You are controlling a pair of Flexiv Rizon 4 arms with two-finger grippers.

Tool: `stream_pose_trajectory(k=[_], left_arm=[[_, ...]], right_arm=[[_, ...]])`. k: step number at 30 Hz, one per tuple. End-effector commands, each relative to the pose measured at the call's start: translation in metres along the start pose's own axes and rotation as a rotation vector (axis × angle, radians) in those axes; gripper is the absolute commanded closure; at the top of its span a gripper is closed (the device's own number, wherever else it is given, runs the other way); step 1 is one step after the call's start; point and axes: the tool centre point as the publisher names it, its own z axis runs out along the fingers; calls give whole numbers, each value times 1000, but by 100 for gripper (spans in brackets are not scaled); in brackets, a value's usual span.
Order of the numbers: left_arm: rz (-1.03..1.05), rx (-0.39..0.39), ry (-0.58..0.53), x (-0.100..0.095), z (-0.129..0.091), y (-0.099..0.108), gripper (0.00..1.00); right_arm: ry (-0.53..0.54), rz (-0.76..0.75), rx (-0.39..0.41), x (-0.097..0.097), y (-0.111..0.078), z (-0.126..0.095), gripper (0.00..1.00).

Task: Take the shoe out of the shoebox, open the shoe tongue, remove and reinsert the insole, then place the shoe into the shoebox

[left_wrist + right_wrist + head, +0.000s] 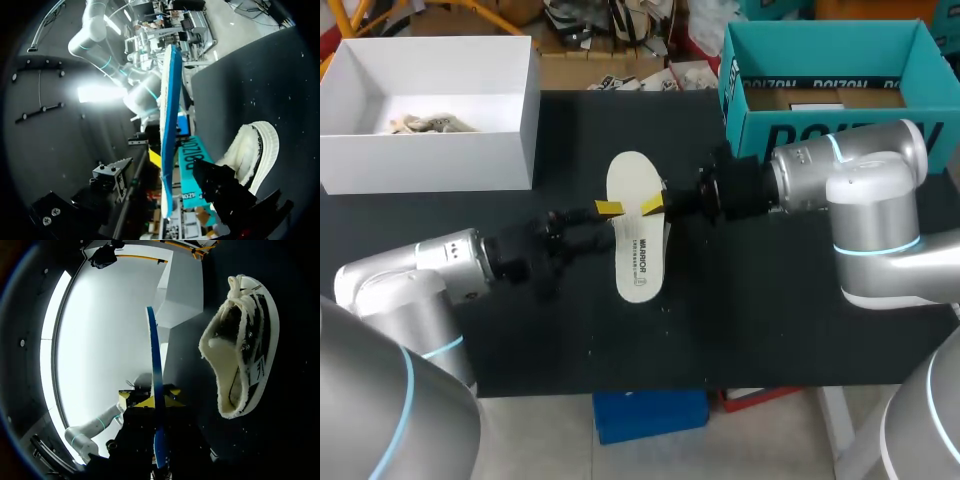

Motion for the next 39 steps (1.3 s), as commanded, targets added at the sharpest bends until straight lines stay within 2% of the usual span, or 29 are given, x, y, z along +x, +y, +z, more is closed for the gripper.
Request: stream_pose_trajectory(k=[1,2,5,8,10,14,16,18,21,25,31,33,39], left_arm=[[7,9,4,2,13,5,44],[8,11,4,2,14,6,51],[10,18,5,3,17,7,52],[13,24,8,3,20,7,65],[13,28,11,5,21,6,64],[9,29,28,9,21,7,77],[5,28,31,11,21,8,76],[5,28,34,12,21,8,86],[3,27,37,12,20,8,80],[1,28,40,14,21,9,80],[4,34,36,13,24,9,92],[6,35,33,12,25,10,100],[10,35,27,10,28,11,100]], right_arm=[[-3,1,2,0,0,0,100],[-3,1,2,0,0,0,100],[-3,1,2,0,0,0,100],[-3,1,2,0,0,0,100],[-3,1,2,0,0,0,100],[-3,1,2,0,0,0,100],[-3,1,2,0,0,0,100],[-3,1,2,0,0,0,100],[-3,1,2,0,0,0,100],[-3,1,2,0,0,0,100],[-3,1,2,0,0,0,100],[-3,1,2,0,0,0,100],[-3,1,2,0,0,0,100]])
